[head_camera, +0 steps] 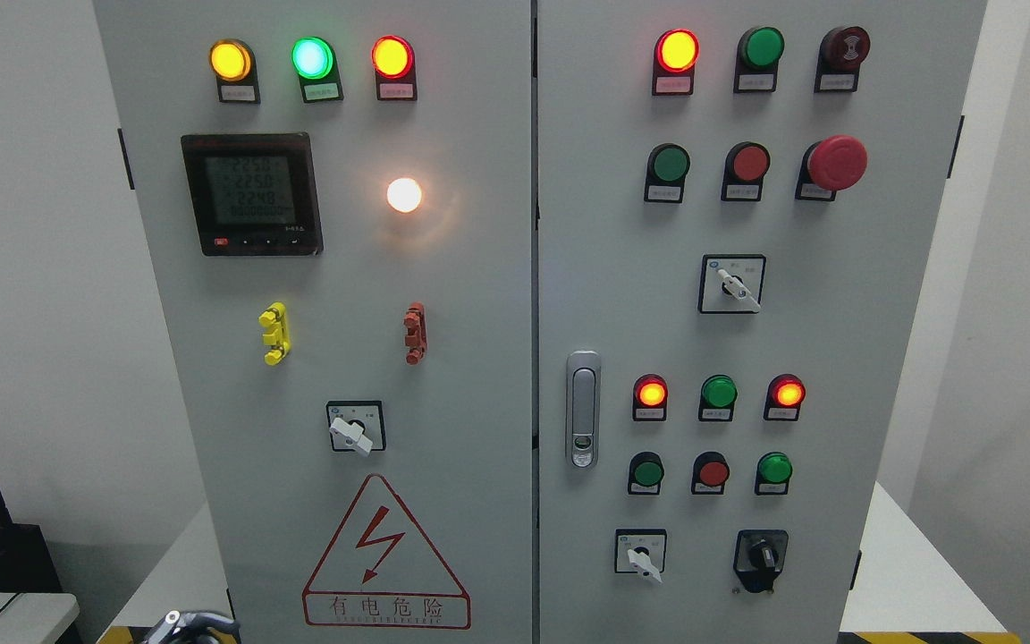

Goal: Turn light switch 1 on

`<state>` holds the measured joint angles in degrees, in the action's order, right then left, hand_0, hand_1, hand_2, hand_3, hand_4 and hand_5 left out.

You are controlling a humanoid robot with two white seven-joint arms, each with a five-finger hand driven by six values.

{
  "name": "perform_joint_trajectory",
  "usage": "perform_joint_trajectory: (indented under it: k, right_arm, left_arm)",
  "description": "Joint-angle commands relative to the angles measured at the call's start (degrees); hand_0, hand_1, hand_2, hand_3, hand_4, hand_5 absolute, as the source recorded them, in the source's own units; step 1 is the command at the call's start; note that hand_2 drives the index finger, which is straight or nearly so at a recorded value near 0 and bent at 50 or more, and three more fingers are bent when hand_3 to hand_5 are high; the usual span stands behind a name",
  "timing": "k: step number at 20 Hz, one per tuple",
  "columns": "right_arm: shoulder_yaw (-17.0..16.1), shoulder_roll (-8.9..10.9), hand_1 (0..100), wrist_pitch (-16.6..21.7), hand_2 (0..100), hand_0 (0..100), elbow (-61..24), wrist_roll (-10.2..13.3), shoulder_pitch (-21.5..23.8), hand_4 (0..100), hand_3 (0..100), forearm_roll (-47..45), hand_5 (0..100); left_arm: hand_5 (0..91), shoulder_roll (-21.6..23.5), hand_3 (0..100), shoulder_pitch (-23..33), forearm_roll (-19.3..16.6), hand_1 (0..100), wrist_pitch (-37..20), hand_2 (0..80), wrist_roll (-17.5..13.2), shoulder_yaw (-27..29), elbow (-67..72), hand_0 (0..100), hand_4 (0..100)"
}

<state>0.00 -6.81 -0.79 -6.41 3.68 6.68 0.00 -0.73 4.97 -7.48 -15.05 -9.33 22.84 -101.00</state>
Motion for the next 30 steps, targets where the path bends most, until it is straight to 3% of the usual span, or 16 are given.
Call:
perform_joint_trajectory:
  k: [1, 3, 9, 12, 15, 19, 21, 23, 30]
  right_arm:
    - [1.0, 0.04, 39, 0.0, 0, 12, 0.0, 0.0, 0.0, 0, 0, -1.4, 0]
    - [1.0, 0.04, 39, 0.0, 0, 12, 0.0, 0.0, 0.0, 0, 0, -1.4, 0]
    - [1.0, -0.05, 39, 0.0, 0, 12, 0.0, 0.0, 0.0, 0, 0, -1.4, 0]
    - [1.0, 0.04, 39, 0.0, 0, 12, 0.0, 0.0, 0.0, 0, 0, -1.4, 0]
    - [1.0, 0.04, 39, 0.0, 0, 12, 0.0, 0.0, 0.0, 0, 0, -1.4, 0]
    - [1.0, 0.04, 39, 0.0, 0, 12, 0.0, 0.0, 0.0, 0, 0, -1.4, 0]
    - [1.0, -0.05, 39, 0.0, 0, 12, 0.0, 0.0, 0.0, 0, 0, -1.4, 0]
    - [1.0, -0.05, 39, 0.0, 0, 12, 0.0, 0.0, 0.0, 0, 0, -1.4, 0]
    - [1.0, 0.04, 39, 0.0, 0, 12, 0.0, 0.0, 0.0, 0, 0, -1.4, 0]
  left_arm:
    - [4.8, 0.1, 23, 5.0, 0.6, 31, -0.9, 3.2, -2.7, 25.2, 23.0, 0, 32]
    - [4.0, 0.4, 18, 5.9, 0.3, 27, -1.0, 0.0, -2.7, 26.3, 29.1, 5, 30]
    - [0.0, 2.8, 14, 9.9, -0.5, 23, -0.2, 0.0, -2.7, 26.0, 45.7, 15, 24]
    - [0.0, 5.3, 5, 11.7, -7.4, 21, -0.6, 0.0, -2.7, 25.6, 56.9, 18, 16]
    - [0.0, 5.7, 0, 11.7, -9.1, 19, -0.2, 0.0, -2.8, 24.4, 68.4, 22, 9]
    - [0.0, 9.3, 0, 10.3, -8.7, 18, -0.2, 0.0, -3.3, 14.1, 85.8, 24, 5]
    - [0.0, 9.3, 0, 9.5, -8.7, 18, -0.2, 0.0, -4.7, 7.9, 90.2, 24, 1]
    - [0.0, 8.6, 0, 8.8, -8.6, 18, -0.2, 0.0, -4.2, 2.1, 92.8, 24, 0]
    - [0.0, 3.7, 0, 2.5, -8.8, 16, -0.1, 0.0, 0.2, -4.4, 103.5, 30, 0]
